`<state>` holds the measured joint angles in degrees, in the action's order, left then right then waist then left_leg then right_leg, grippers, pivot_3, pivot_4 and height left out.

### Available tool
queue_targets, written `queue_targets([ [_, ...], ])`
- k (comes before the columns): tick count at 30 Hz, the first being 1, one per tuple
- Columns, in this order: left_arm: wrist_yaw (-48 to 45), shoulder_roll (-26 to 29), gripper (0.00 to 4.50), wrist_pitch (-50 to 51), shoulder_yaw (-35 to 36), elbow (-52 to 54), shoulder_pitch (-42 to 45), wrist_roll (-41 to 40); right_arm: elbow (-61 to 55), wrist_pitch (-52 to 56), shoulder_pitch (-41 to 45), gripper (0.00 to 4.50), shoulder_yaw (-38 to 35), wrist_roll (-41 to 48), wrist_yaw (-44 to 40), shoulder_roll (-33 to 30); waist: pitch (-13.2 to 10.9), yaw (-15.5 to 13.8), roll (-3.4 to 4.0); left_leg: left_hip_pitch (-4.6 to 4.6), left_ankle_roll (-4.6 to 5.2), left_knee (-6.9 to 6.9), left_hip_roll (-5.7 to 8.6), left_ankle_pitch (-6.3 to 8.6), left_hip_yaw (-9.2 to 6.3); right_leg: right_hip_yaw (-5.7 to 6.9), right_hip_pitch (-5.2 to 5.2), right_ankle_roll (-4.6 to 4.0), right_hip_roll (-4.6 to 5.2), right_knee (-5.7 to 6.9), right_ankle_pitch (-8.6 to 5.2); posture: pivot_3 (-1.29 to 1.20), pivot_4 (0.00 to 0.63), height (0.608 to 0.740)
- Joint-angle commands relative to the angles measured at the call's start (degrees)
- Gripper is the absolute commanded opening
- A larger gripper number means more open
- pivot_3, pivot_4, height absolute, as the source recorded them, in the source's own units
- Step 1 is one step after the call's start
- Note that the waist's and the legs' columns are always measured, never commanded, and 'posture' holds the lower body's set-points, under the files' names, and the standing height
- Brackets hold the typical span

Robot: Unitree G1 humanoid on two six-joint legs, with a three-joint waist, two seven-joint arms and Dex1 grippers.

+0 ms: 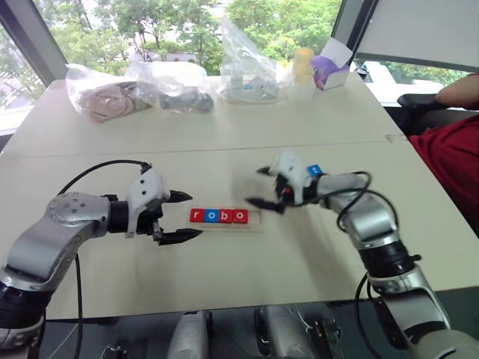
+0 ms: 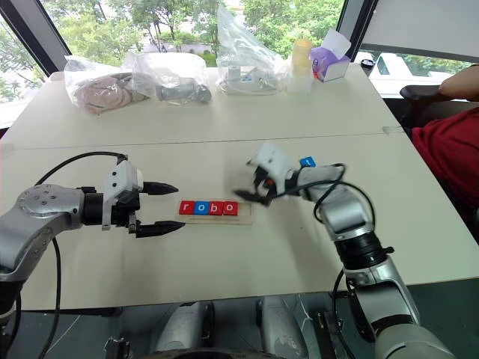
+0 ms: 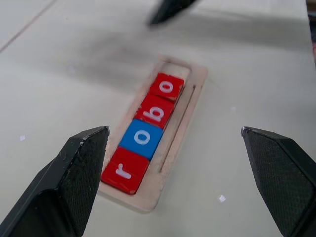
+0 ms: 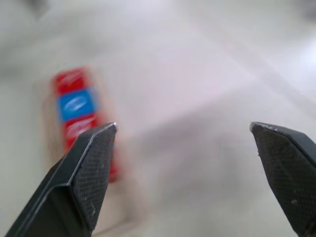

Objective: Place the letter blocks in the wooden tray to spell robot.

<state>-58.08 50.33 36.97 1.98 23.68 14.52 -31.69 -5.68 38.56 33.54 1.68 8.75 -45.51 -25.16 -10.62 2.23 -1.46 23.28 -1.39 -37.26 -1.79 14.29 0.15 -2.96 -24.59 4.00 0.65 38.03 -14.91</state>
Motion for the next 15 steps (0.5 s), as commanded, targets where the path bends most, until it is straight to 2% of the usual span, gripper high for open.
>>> queue_targets([
  [1, 2.4, -2.8, 4.50, 1.4, 2.0, 1.6, 3.7, -3.5, 0.8, 3.3, -3.1, 4.46, -8.3, -2.9, 14.1, 0.8, 0.0, -0.3, -0.06, 0.00, 0.00, 0.00, 0.01, 0.00, -0.01, 0.00, 0.01, 0.00, 0.00, 0.00, 0.00, 0.00, 0.150, 0.740],
  [3, 2.9, -4.6, 4.50, 2.0, 0.7, 1.0, 5.7, -4.1, 2.8, 3.3, -5.3, 4.46, -9.8, -5.0, 19.9, 1.4, 0.1, -0.4, -0.10, 0.00, 0.00, -0.01, 0.07, 0.00, -0.03, 0.02, 0.03, 0.00, 0.00, -0.02, 0.00, 0.00, 0.150, 0.740],
  [7, 1.9, -7.5, 4.50, -1.6, -4.2, -4.4, 9.6, 0.3, 6.6, 0.5, -7.4, 4.46, -9.5, -5.6, 24.7, 3.6, 0.0, 0.4, -0.03, -0.05, 0.00, 0.04, 0.09, 0.00, 0.06, -0.03, 0.02, 0.00, -0.02, -0.01, 0.00, 0.00, 0.150, 0.740],
  [11, 4.0, -12.9, 4.50, -4.6, -5.8, -11.4, 14.1, 3.0, 12.9, -3.7, -5.6, 4.46, -9.5, -5.9, 28.6, 5.8, 0.0, 1.0, -0.02, -0.15, 0.01, 0.04, 0.05, -0.01, 0.09, -0.06, 0.02, -0.06, -0.14, 0.06, 0.06, 0.00, 0.150, 0.740],
  [15, 5.3, -16.0, 4.50, -7.3, -6.3, -14.7, 15.2, 5.7, 21.5, -9.5, -2.7, 4.46, -9.2, -6.1, 30.1, 6.6, 0.0, 1.1, -0.03, -0.12, 0.00, 0.04, 0.05, -0.01, 0.08, -0.06, 0.03, -0.05, -0.13, 0.06, 0.06, 0.00, 0.150, 0.740],
])
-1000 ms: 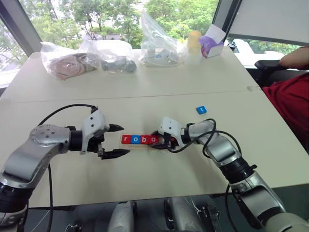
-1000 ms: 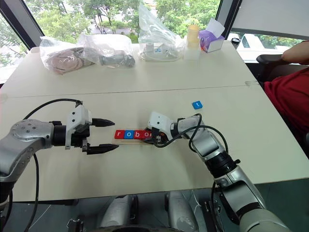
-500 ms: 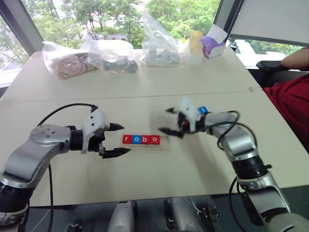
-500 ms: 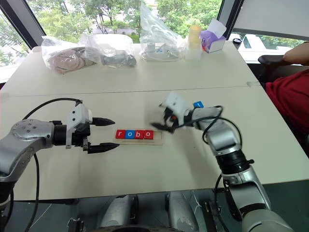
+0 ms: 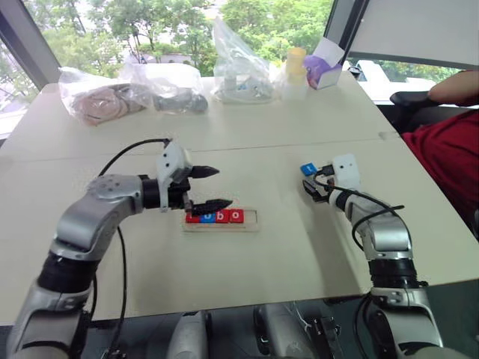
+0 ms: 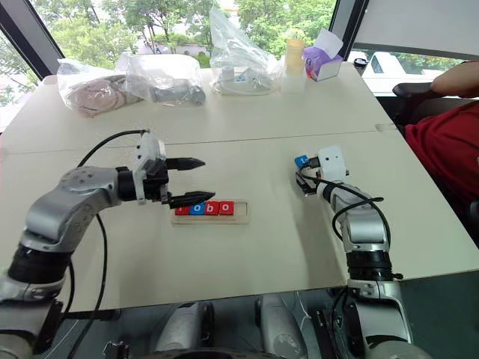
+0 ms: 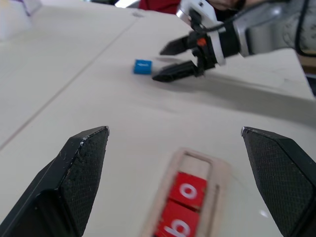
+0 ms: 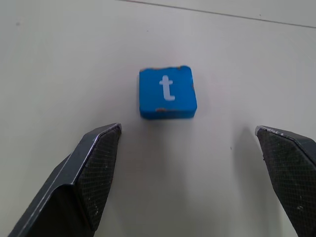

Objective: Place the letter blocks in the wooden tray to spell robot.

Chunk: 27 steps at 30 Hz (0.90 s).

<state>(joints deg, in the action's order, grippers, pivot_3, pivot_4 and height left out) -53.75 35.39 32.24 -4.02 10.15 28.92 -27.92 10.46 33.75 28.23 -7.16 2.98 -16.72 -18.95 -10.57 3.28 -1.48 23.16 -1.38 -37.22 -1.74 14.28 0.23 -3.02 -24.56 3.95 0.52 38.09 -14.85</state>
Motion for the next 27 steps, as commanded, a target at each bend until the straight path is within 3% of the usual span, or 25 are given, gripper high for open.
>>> queue_targets([
  [1, 1.1, -1.4, 4.50, -2.9, -0.4, -1.7, 0.9, 2.4, 7.4, -6.0, 3.4, 4.46, -0.3, -0.2, 1.4, 0.5, 0.0, 0.1, 0.00, 0.00, 0.00, 0.01, 0.00, 0.00, 0.01, 0.00, 0.01, 0.00, 0.01, -0.02, 0.00, 0.00, 0.150, 0.740],
  [6, 1.3, -2.1, 4.50, -3.5, -0.4, -2.2, 0.6, 3.5, 12.3, -8.3, 5.9, 4.46, 0.1, 1.1, 0.2, 0.8, 0.0, 0.2, -0.01, 0.02, 0.00, 0.01, 0.00, 0.00, -0.02, 0.00, 0.01, 0.02, 0.03, -0.02, 0.01, 0.00, 0.150, 0.740],
  [7, 1.3, -2.2, 4.50, -3.6, -0.4, -2.2, 0.4, 3.6, 13.0, -8.6, 6.1, 4.22, 0.4, 1.0, 0.0, 0.7, 0.0, 0.3, -0.01, 0.00, 0.00, 0.01, 0.00, 0.00, -0.02, 0.00, 0.02, 0.02, 0.03, -0.02, 0.01, 0.00, 0.150, 0.740],
  [10, 1.5, -2.3, 4.50, -3.7, -0.5, -2.0, -0.1, 4.0, 13.7, -9.9, 6.3, 3.21, 1.8, 0.2, -0.7, 0.7, 0.0, 0.3, -0.01, -0.01, 0.00, 0.00, 0.00, 0.00, -0.04, 0.00, 0.03, 0.02, 0.03, -0.01, 0.01, 0.00, 0.150, 0.740],
  [14, 1.6, -2.5, 4.50, -3.4, -0.4, -1.4, -0.6, 3.7, 13.6, -11.2, 6.0, 1.21, 3.4, -0.7, -0.5, 0.6, 0.0, 0.2, -0.02, 0.00, 0.00, 0.00, 0.00, 0.00, -0.04, 0.00, 0.03, 0.03, 0.04, -0.01, 0.02, 0.00, 0.150, 0.740],
  [20, 2.0, -2.5, 4.50, -3.6, -0.5, 0.2, -1.5, 3.9, 5.9, -7.7, 3.2, 1.20, 1.9, -0.9, 3.4, 0.5, 0.0, 0.2, -0.02, 0.00, 0.00, 0.00, -0.02, 0.00, -0.06, 0.00, 0.04, 0.03, 0.04, -0.01, 0.02, 0.00, 0.150, 0.740],
  [23, 3.0, -1.7, 4.50, -5.0, -1.0, 0.4, -1.7, 6.3, -12.2, 4.8, -3.7, 1.20, -2.2, 2.9, 10.0, 6.3, 0.0, -0.7, 0.00, 0.08, 0.00, 0.04, -0.06, 0.00, -0.19, 0.02, 0.02, 0.03, 0.07, -0.01, 0.01, 0.00, 0.150, 0.740],
  [27, 1.9, -1.0, 4.50, -5.1, -1.7, 1.4, -2.7, 6.7, -33.8, 17.7, -13.7, 1.20, 0.7, 2.9, 15.0, 12.9, 0.0, -0.9, 0.02, 0.15, -0.01, 0.11, -0.07, 0.00, -0.41, 0.05, -0.08, 0.02, 0.07, -0.01, 0.01, 0.00, 0.150, 0.740],
])
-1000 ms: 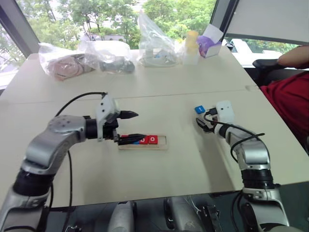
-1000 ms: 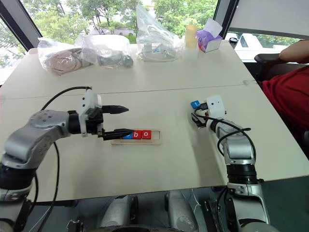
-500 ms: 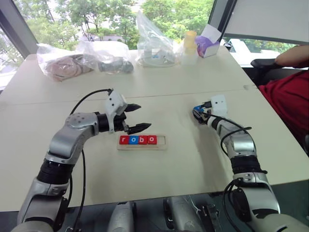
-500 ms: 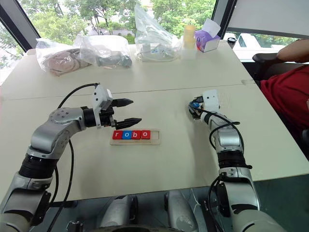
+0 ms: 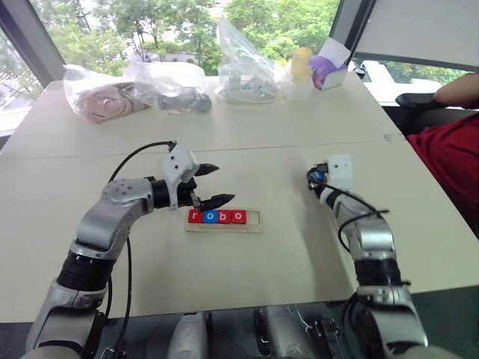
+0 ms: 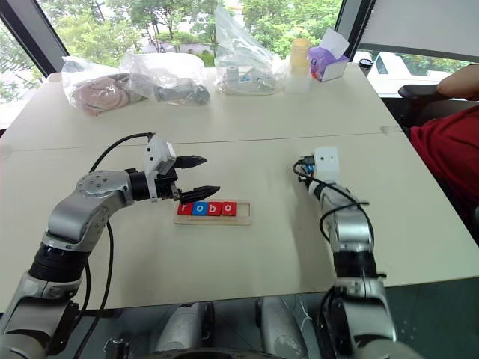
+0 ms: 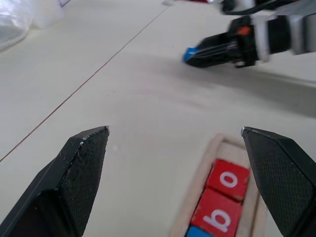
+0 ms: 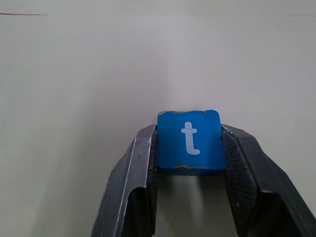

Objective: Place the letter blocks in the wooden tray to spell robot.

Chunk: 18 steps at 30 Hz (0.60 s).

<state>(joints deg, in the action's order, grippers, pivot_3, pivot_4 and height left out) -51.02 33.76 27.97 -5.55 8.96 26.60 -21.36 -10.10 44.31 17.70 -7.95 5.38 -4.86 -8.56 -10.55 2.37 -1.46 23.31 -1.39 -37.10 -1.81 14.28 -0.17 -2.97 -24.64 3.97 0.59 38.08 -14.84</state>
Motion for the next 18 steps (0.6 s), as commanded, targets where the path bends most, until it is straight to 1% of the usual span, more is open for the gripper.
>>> queue_targets([
  [1, -1.5, 1.1, 4.50, -0.7, -0.6, 3.4, -0.7, 0.2, -17.6, 10.0, -5.3, 1.20, 2.6, 0.4, 4.0, 3.6, 0.0, 0.0, 0.01, 0.00, 0.00, -0.01, 0.01, 0.00, -0.02, 0.00, 0.00, 0.00, 0.00, 0.00, 0.00, 0.00, 0.150, 0.740],
  [4, -3.5, 2.7, 4.50, 0.1, -2.0, 5.7, -1.6, 0.4, -26.0, 17.7, -9.2, 1.20, 3.5, 0.8, 5.7, 6.4, 0.0, 0.1, 0.01, -0.02, 0.00, -0.04, 0.00, 0.00, 0.01, 0.01, 0.00, 0.00, 0.02, -0.01, 0.00, 0.00, 0.150, 0.740],
  [6, -4.5, 3.5, 4.50, 0.5, -3.4, 6.6, -1.7, 0.8, -29.2, 21.1, -11.3, 1.20, 4.5, 1.0, 6.1, 7.3, 0.0, 0.1, 0.01, -0.03, -0.03, -0.08, 0.01, -0.02, 0.02, 0.01, 0.02, -0.03, 0.02, -0.03, -0.02, 0.00, 0.150, 0.740],
  [10, -4.0, 2.4, 4.50, 1.1, -3.7, 6.8, -1.3, 0.3, -29.0, 22.4, -11.8, 1.20, 5.6, 0.8, 6.6, 8.5, 0.0, 0.1, 0.00, -0.06, -0.04, -0.11, 0.02, -0.02, 0.04, 0.01, 0.06, -0.21, 0.03, -0.05, -0.13, 0.00, 0.150, 0.740],
  [12, -3.5, 1.8, 4.50, 1.1, -3.7, 6.6, -0.9, 0.5, -27.6, 22.2, -11.8, 2.25, 5.7, 1.1, 6.3, 8.9, 0.0, 0.2, 0.00, -0.06, -0.04, -0.11, 0.03, -0.02, 0.04, 0.01, 0.06, -0.20, 0.02, -0.06, -0.12, 0.00, 0.150, 0.740],
  [13, -3.4, 1.6, 4.50, 1.2, -3.7, 6.6, -0.8, 0.6, -27.2, 22.2, -11.9, 2.53, 6.1, 1.1, 6.1, 8.9, 0.0, 0.2, 0.00, -0.05, -0.04, -0.10, 0.04, -0.02, 0.04, 0.01, 0.06, -0.16, 0.01, -0.06, -0.11, 0.00, 0.150, 0.740],
  [14, -3.3, 1.5, 4.50, 1.3, -3.7, 6.6, -0.7, 0.6, -26.9, 22.5, -11.8, 3.18, 6.5, 1.1, 5.8, 8.5, 0.0, 0.2, 0.00, -0.06, -0.04, -0.10, 0.04, -0.02, 0.03, 0.02, 0.06, -0.11, 0.00, -0.06, -0.08, 0.00, 0.150, 0.740],
  [16, -3.3, 1.5, 4.50, 1.6, -3.5, 7.0, -0.7, 0.4, -26.7, 23.0, -10.9, 4.21, 6.9, 0.3, 5.8, 7.2, 0.0, 0.2, 0.00, -0.06, -0.04, -0.08, 0.04, -0.02, 0.03, 0.03, 0.06, -0.03, -0.02, -0.07, -0.04, 0.00, 0.150, 0.740],
  [17, -3.3, 1.7, 4.50, 1.7, -3.3, 7.2, -0.8, 0.3, -26.7, 23.0, -10.5, 4.42, 6.6, 0.3, 5.7, 6.7, 0.0, 0.2, 0.00, -0.05, -0.04, -0.08, 0.04, -0.02, 0.03, 0.03, 0.06, -0.03, -0.02, -0.07, -0.04, 0.00, 0.150, 0.740],
  [18, -3.6, 2.3, 4.50, 2.1, -2.6, 7.7, -1.1, -0.1, -27.0, 22.5, -9.5, 4.42, 5.7, 0.8, 4.4, 5.0, 0.0, 0.2, 0.00, -0.05, -0.04, -0.08, 0.05, -0.02, 0.03, 0.03, 0.06, -0.03, -0.02, -0.07, -0.04, 0.00, 0.150, 0.740],
])
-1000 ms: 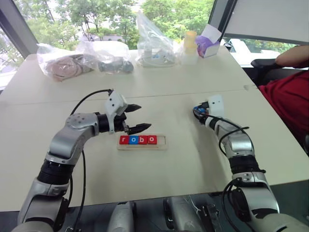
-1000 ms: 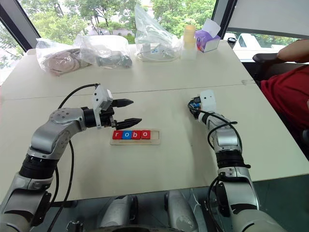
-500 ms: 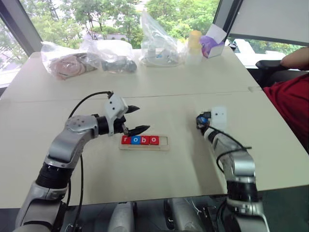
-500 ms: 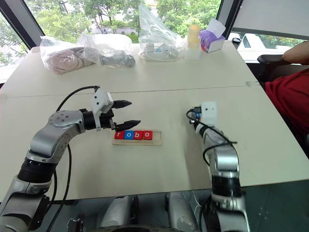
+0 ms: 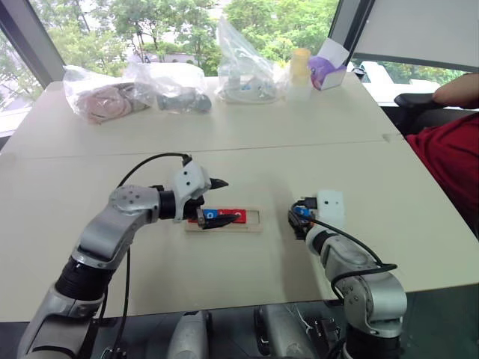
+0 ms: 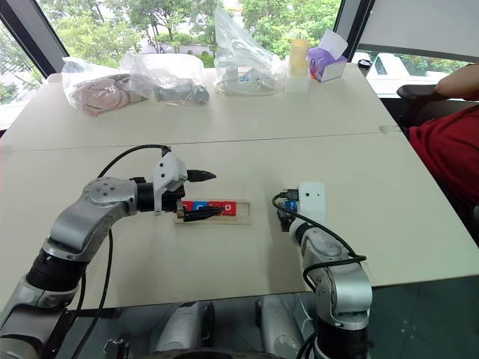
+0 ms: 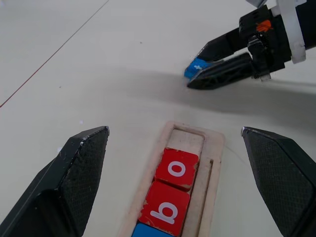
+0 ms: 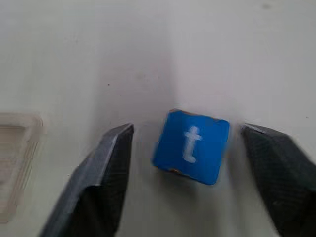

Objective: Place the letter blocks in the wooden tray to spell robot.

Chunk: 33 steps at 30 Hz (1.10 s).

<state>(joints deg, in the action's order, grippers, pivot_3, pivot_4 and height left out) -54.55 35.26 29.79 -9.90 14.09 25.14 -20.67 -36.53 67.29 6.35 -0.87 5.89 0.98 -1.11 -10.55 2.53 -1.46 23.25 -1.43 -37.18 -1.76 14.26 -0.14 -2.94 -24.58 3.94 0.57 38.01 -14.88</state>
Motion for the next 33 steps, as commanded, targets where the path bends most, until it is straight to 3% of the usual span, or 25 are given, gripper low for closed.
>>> queue_targets([
  [1, -0.3, 1.3, 4.50, 0.5, 2.3, 2.9, 0.1, -1.2, -0.8, -0.8, 2.6, 4.42, -1.9, 0.7, -2.5, -3.6, 0.0, 0.0, 0.00, 0.01, 0.00, -0.01, 0.00, 0.00, 0.00, 0.00, 0.00, -0.01, 0.00, -0.01, 0.00, 0.00, 0.150, 0.740],
  [3, -1.5, 2.9, 4.50, 2.0, 4.0, 4.1, -0.7, -3.2, 0.0, -4.6, 5.4, 4.42, -3.0, 1.6, -7.3, -9.7, 0.0, 0.1, 0.02, 0.03, 0.00, -0.02, 0.02, 0.00, 0.00, 0.00, -0.01, 0.00, 0.02, -0.03, 0.00, 0.00, 0.150, 0.740],
  [7, -7.3, 8.6, 4.50, 5.7, 6.2, 7.4, -2.1, -8.5, 6.2, -13.7, 8.6, 4.42, -5.5, 9.7, -27.6, -24.3, 0.0, 0.1, 0.00, 0.02, 0.00, -0.01, 0.02, 0.00, 0.06, -0.01, -0.01, 0.00, 0.01, -0.08, -0.01, 0.00, 0.150, 0.740],
  [9, -10.0, 11.4, 4.50, 7.1, 6.6, 9.0, -2.6, -10.4, 9.0, -20.8, 6.7, 4.42, -4.2, 12.0, -39.3, -32.1, 0.0, -0.2, -0.02, 0.02, 0.02, 0.04, 0.03, 0.01, 0.12, 0.08, 0.04, 0.04, -0.01, -0.11, -0.03, 0.00, 0.150, 0.740],
  [12, -15.1, 17.6, 4.50, 8.4, 5.6, 11.8, -3.2, -11.2, 21.9, -33.7, 5.3, 4.42, 1.9, 8.5, -54.1, -43.8, -0.1, -0.1, -0.04, 0.04, 0.08, 0.07, 0.03, 0.05, 0.08, 0.15, 0.08, 0.08, -0.01, -0.21, -0.07, 0.00, 0.150, 0.740],
  [19, -12.0, 16.5, 4.50, 8.7, 6.4, 11.9, -2.7, -11.6, 40.3, -54.0, 9.1, 4.42, 5.4, 6.5, -65.1, -44.8, -0.1, 0.1, -0.04, -0.01, 0.08, -0.03, -0.01, 0.05, 0.25, 0.06, 0.14, 0.01, -0.03, -0.31, -0.03, 0.00, 0.150, 0.740],
  [30, -9.7, 16.5, 4.50, 8.1, 6.3, 11.8, -4.0, -11.1, 51.8, -61.5, 14.5, 4.42, 6.9, 5.3, -67.7, -39.2, -0.1, 0.0, -0.04, -0.06, 0.08, -0.05, -0.01, 0.04, 0.27, 0.04, 0.15, 0.01, -0.02, -0.21, 0.00, 0.00, 0.150, 0.740],
  [33, -9.7, 16.8, 4.50, 7.9, 6.3, 11.5, -4.2, -10.9, 52.0, -62.0, 14.4, 3.15, 7.0, 5.0, -68.1, -38.8, -0.1, 0.0, -0.04, -0.09, 0.08, -0.06, -0.01, 0.04, 0.26, 0.03, 0.15, 0.02, -0.02, -0.13, 0.00, 0.00, 0.150, 0.740],
])
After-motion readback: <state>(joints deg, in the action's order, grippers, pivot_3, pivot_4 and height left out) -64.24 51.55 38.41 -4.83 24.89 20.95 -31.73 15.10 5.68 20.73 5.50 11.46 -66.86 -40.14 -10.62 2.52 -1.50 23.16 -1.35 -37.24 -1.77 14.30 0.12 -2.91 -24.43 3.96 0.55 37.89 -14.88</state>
